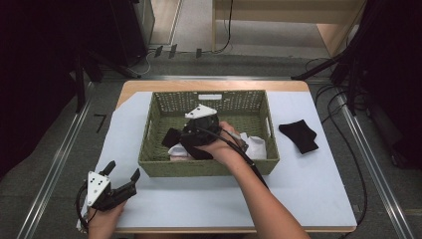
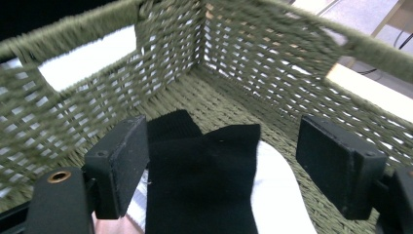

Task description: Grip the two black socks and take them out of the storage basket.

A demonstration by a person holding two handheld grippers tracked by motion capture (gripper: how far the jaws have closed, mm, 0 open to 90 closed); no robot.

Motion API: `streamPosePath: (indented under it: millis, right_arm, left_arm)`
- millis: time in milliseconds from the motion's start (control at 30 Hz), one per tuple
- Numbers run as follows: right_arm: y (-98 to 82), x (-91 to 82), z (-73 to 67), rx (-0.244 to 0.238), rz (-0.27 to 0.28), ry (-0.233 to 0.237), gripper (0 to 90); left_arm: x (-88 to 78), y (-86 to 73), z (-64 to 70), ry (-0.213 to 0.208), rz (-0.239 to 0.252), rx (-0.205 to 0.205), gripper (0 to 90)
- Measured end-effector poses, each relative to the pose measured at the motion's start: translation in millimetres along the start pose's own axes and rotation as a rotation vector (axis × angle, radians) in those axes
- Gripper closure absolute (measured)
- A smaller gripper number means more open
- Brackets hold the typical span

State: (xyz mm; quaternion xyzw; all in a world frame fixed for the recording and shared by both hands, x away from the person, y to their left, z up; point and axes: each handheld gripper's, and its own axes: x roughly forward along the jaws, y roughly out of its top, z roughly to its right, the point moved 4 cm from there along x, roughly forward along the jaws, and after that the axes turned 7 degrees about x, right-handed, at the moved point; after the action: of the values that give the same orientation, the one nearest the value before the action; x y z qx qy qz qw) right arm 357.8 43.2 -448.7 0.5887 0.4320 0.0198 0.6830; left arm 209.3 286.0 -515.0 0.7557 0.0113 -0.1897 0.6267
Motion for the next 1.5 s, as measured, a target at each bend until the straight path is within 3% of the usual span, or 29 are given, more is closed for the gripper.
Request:
streamPosePath:
  millis: [167, 300, 433, 467, 500, 533, 567, 633, 667, 700, 800, 967, 1200, 1233, 1267, 1300, 1500]
  right_arm:
    - [-1.2, 13.7, -10.5, 0.019, -0.043, 0.011, 24.7]
    - [-4.2, 27.1, -16.5, -0.026, -0.125, -0.012, 30.6]
    - [-7.5, 33.0, -17.6, -0.025, -0.159, -0.010, 33.7]
    - [-9.6, 35.7, -17.2, -0.025, -0.180, -0.013, 36.9]
    - [-11.5, 37.9, -15.8, -0.024, -0.207, -0.030, 49.5]
    - [-11.5, 37.9, -15.8, -0.024, -0.207, -0.030, 49.5]
    - [-13.2, 38.6, -12.7, -0.053, -0.226, -0.038, 62.0]
    - [-13.8, 38.0, -11.4, -0.061, -0.240, -0.036, 66.5]
    - [-12.6, 34.8, -8.5, -0.054, -0.254, -0.040, 78.4]
    - [-12.6, 34.8, -8.5, -0.054, -0.254, -0.040, 78.4]
    - [-6.5, 27.2, -3.2, -0.008, -0.213, -0.046, 86.2]
    - [5.3, 12.5, 8.1, 0.089, -0.101, -0.037, 88.8]
    - [15.5, -5.9, 19.0, 0.080, 0.033, -0.096, 89.0]
    - [19.0, -12.7, 23.7, 0.089, 0.074, -0.111, 89.1]
    - [19.0, -12.7, 23.7, 0.089, 0.074, -0.111, 89.1]
    - [23.0, -20.5, 28.5, 0.099, 0.122, -0.121, 89.1]
    - [32.4, -40.2, 44.3, 0.140, 0.205, -0.150, 89.1]
  left_arm:
    - [0.3, 0.0, -0.1, -0.001, -0.002, -0.001, 15.5]
    - [0.4, 0.0, -0.3, -0.001, -0.004, 0.000, 15.5]
    - [0.7, -0.1, -0.2, -0.001, -0.005, -0.001, 15.5]
    - [0.8, -0.1, -0.2, -0.001, -0.007, -0.001, 15.5]
    - [0.9, -0.1, -0.1, -0.001, -0.008, 0.001, 15.5]
    - [1.0, -0.1, 0.0, -0.002, -0.008, 0.001, 15.5]
    - [1.2, -0.2, 0.2, -0.002, -0.010, 0.001, 15.5]
    - [1.4, -0.2, 0.4, -0.003, -0.011, -0.001, 15.5]
    - [1.4, -0.3, 0.3, -0.003, -0.012, -0.001, 15.6]
    - [1.5, -0.3, 0.3, -0.004, -0.013, -0.002, 15.6]
    - [1.5, -0.3, 0.0, -0.004, -0.020, -0.001, 15.5]
    - [1.9, -0.2, -0.1, -0.005, -0.019, -0.003, 15.5]
    - [1.9, -0.3, -0.5, -0.005, -0.023, 0.000, 15.5]
    - [1.9, -0.3, -0.6, -0.005, -0.024, 0.000, 15.5]
    - [2.0, -0.3, -0.6, -0.006, -0.022, 0.000, 15.5]
    - [2.1, -0.3, -0.6, -0.007, -0.025, 0.001, 15.6]
    - [2.1, -0.3, -0.5, -0.006, -0.024, 0.001, 15.6]
